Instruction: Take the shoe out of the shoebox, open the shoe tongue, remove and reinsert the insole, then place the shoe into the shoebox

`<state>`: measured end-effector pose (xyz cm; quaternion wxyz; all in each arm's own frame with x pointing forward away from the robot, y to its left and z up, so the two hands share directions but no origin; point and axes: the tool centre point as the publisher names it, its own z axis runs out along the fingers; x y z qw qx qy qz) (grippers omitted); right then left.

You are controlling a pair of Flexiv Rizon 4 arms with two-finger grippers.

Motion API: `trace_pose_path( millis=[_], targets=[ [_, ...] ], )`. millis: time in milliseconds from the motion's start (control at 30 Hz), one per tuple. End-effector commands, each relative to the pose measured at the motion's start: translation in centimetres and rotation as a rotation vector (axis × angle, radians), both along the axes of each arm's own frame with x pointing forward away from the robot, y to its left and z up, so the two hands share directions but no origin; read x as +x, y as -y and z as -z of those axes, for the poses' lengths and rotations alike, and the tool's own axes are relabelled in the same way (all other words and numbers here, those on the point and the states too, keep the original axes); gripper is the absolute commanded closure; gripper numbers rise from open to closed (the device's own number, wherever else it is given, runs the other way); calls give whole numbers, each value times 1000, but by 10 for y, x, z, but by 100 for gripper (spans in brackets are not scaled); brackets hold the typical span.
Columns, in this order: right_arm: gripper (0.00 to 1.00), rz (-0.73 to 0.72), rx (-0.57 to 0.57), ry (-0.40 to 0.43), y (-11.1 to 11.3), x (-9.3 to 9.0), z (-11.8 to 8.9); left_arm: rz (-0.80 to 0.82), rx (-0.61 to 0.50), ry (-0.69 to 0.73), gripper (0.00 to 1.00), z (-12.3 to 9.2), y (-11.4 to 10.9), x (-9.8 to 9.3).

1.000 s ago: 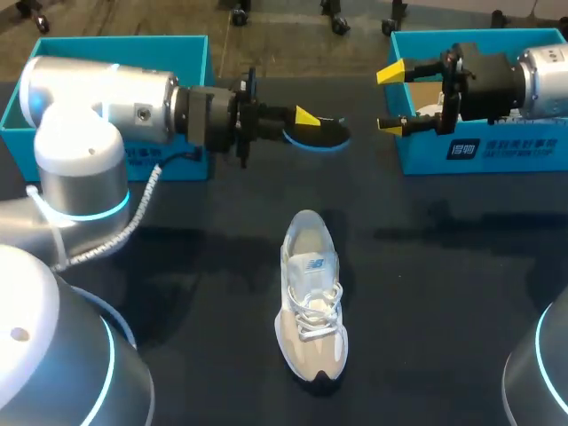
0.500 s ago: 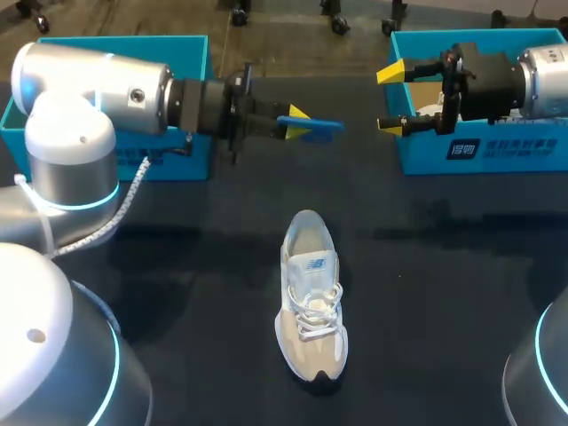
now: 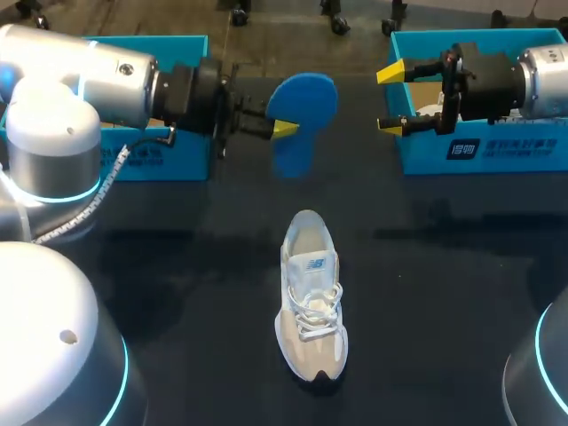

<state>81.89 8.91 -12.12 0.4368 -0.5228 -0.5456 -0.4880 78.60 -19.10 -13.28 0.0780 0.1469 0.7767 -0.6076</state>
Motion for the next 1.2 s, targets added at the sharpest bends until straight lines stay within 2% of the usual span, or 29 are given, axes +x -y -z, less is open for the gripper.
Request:
trace_pose_path(
  millis=[33,67,167,267,633,767,1200],
  targets=[
    [0,-1,-2,0,-1,0,0,-125,169,-398,100,-4,3,1],
    [0,-1,-2,0,-1,0,0,-125,169,-398,100,-4,3,1],
    [0,-1,-2,0,-1,0,0,-142,181,-548,100,-1,-1,3],
    [0,-1,-2,0,-1,0,0,-185,180,-630,100,4,-3,6],
    [0,-1,-2,0,-1,0,0,-210,95,-927,100,17,-12,30],
    [0,-2,-16,21,2,0,1,-180,77,-1005,100,22,-6,32],
    [0,-19,-202,45,13,-8,-8,-199,50,-1138,100,32,10,37]
  ],
)
